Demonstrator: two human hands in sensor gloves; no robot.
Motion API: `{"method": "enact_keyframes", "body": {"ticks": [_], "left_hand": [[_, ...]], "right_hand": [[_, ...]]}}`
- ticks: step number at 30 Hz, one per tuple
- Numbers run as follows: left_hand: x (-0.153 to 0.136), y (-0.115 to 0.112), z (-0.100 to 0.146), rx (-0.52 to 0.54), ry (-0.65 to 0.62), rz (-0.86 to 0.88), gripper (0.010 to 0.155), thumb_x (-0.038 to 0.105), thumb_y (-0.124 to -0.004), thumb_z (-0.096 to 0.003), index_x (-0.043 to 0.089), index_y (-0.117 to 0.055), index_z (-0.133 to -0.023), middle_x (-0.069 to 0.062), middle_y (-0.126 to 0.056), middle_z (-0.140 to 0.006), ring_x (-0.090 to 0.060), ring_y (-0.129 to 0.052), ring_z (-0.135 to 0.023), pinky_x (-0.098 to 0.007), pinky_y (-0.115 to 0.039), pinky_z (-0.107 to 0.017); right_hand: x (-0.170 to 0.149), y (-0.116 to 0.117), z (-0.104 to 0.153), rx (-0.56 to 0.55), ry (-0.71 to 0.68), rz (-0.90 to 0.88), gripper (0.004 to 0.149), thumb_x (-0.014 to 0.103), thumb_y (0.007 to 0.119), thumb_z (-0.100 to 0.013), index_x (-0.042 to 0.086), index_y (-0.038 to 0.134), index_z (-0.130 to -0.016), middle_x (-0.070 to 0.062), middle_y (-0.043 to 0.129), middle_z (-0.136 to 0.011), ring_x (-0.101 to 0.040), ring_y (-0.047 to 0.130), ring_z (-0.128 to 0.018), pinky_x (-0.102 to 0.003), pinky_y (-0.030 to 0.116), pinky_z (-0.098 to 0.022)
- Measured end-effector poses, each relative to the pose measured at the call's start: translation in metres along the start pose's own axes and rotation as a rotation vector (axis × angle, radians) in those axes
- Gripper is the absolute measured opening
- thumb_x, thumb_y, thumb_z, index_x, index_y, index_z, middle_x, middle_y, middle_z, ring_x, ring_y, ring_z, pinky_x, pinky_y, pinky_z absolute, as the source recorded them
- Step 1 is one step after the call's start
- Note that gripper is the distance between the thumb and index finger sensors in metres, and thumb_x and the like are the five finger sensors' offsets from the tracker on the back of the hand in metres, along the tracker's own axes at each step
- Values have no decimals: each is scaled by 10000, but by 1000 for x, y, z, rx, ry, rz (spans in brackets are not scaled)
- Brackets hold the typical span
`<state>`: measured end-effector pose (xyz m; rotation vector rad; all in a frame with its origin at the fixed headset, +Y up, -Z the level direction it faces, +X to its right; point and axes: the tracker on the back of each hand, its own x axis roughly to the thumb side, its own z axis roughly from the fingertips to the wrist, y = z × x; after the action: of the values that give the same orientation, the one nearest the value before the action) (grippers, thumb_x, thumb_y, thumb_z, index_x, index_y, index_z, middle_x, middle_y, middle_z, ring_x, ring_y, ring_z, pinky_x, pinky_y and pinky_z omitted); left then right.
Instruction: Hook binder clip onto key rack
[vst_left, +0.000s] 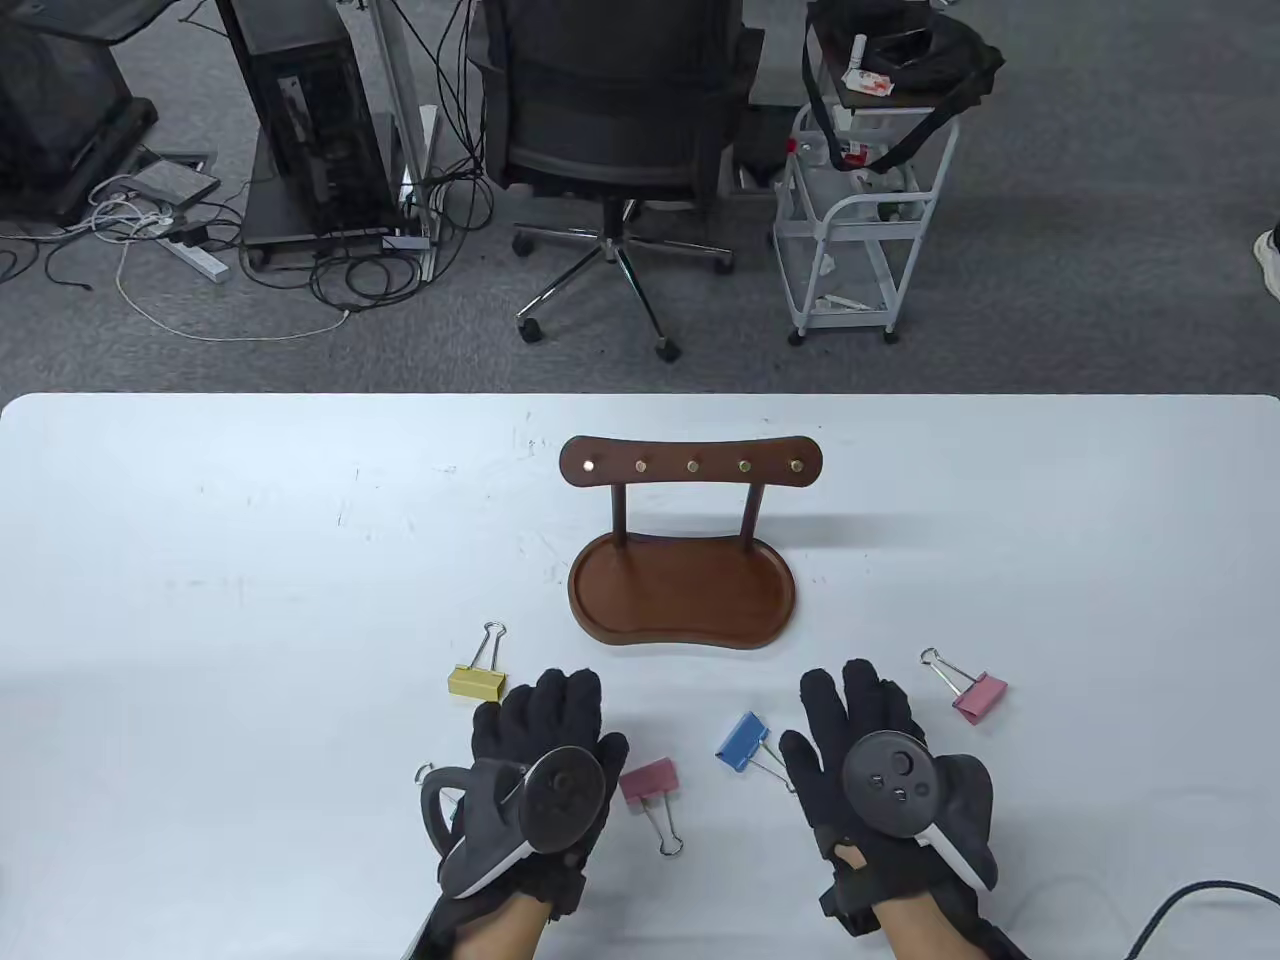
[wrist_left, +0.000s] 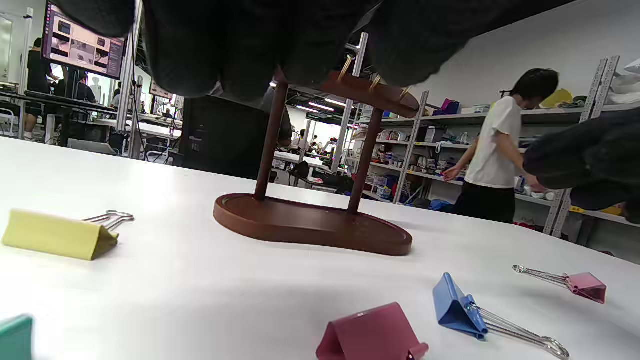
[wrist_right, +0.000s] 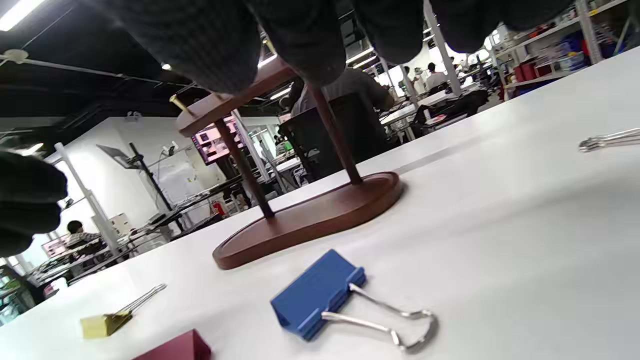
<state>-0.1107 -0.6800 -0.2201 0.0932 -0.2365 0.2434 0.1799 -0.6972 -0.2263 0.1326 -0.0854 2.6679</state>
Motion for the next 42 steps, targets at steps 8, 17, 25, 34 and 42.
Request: {"method": "enact_keyframes", "body": {"ticks": [8, 17, 25, 34, 42], "left_hand": [[4, 0, 1, 22, 7, -19, 696, 418, -782, -578, 4, -665, -1125, -315, -725, -1103, -624, -727, -945, -792, -507, -679], [5, 2, -3, 34, 45, -52, 719, 444, -779, -579, -19, -671, -1119, -333, -761, -1070, -635, -760, -914, -792, -508, -676], [-5, 7, -22, 17, 112, -90, 720, 457, -773, -585, -22, -684, -1115, -340, -773, -1059, -647, -765, -902, -797, -506, -672], [-28, 10, -46, -33, 208, -160, 710, 459, -773, -585, -13, -699, -1111, -332, -771, -1064, -648, -758, -907, -798, -501, -675], [-48, 5, -70, -100, 298, -228, 682, 458, -786, -582, -3, -749, -1084, -318, -817, -1036, -634, -795, -888, -793, -516, -675]], "right_hand": [[-7, -6, 4, -13, 19, -59, 691, 422, 722, -584, 41, 583, -1145, -387, 459, -1161, -678, 459, -966, -741, 453, -644], [-1, -3, 4, -1, 9, -56, 693, 428, 719, -586, 42, 585, -1145, -390, 464, -1160, -679, 464, -964, -740, 456, -643], [-1, 2, 0, 33, 21, -84, 691, 428, 717, -587, 40, 588, -1144, -393, 469, -1157, -680, 468, -960, -740, 453, -642], [-3, 1, 0, 45, 20, -106, 693, 428, 718, -588, 37, 587, -1144, -395, 466, -1157, -683, 464, -959, -741, 450, -642], [-6, 0, 0, 56, 28, -129, 694, 428, 718, -587, 34, 587, -1143, -395, 466, -1157, -681, 464, -959, -740, 450, -642]]}}
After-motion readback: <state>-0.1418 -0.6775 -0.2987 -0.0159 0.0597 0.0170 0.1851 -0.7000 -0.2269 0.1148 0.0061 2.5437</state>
